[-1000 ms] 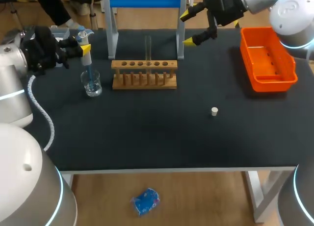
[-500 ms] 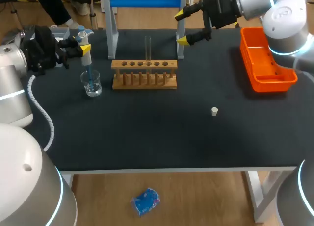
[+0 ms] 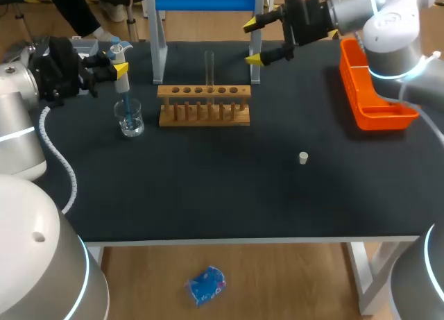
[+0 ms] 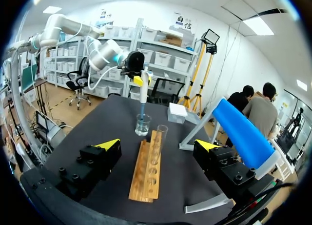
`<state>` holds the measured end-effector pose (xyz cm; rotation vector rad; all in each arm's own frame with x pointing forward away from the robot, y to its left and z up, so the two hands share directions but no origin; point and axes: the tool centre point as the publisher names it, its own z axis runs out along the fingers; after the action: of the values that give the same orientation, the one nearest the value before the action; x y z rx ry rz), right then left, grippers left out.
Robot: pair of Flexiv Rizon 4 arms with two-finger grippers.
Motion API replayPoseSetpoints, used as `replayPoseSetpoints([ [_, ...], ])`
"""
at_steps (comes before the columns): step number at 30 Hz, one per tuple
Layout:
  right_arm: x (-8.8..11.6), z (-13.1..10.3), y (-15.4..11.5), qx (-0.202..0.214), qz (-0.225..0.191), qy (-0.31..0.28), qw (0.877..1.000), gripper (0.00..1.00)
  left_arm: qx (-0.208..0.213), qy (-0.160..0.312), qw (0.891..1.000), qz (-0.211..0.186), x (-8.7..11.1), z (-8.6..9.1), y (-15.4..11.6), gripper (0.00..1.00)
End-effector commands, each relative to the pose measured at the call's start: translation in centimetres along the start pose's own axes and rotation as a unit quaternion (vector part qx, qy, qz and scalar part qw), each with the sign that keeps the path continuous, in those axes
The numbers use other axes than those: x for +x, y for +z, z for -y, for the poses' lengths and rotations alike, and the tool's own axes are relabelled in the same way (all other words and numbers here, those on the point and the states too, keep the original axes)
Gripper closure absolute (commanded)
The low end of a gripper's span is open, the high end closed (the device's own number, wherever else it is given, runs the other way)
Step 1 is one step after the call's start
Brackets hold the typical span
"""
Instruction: Invert the test tube, pick up the pipette, mount the tip to pipette, aspirate from beaker and dispense into the tube, eject the tip, return the pipette, and cap with the stopper.
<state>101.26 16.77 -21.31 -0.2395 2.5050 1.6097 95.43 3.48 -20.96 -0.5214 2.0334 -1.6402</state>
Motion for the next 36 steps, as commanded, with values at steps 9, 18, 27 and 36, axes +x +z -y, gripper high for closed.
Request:
replayPoseSetpoints([
  [9, 0.1, 1.6, 1.0, 0.011, -0.027, 0.014, 0.999, 0.0, -0.001, 0.0, 1.0, 0.0, 0.0, 0.1, 0.0, 1.0],
  [18, 0.1, 1.6, 1.0, 0.011, -0.027, 0.014, 0.999, 0.0, -0.001, 0.0, 1.0, 0.0, 0.0, 0.1, 0.0, 1.0],
  [27, 0.1, 1.6, 1.0, 0.011, -0.027, 0.014, 0.999, 0.0, 0.004, 0.009, 1.0, -0.002, 0.1, 1.4, 0.5, 1.0],
  [36, 0.1, 1.6, 1.0, 0.011, -0.027, 0.014, 0.999, 0.0, 0.0, 0.019, 1.0, -0.002, 0.6, 2.7, 0.6, 1.0],
])
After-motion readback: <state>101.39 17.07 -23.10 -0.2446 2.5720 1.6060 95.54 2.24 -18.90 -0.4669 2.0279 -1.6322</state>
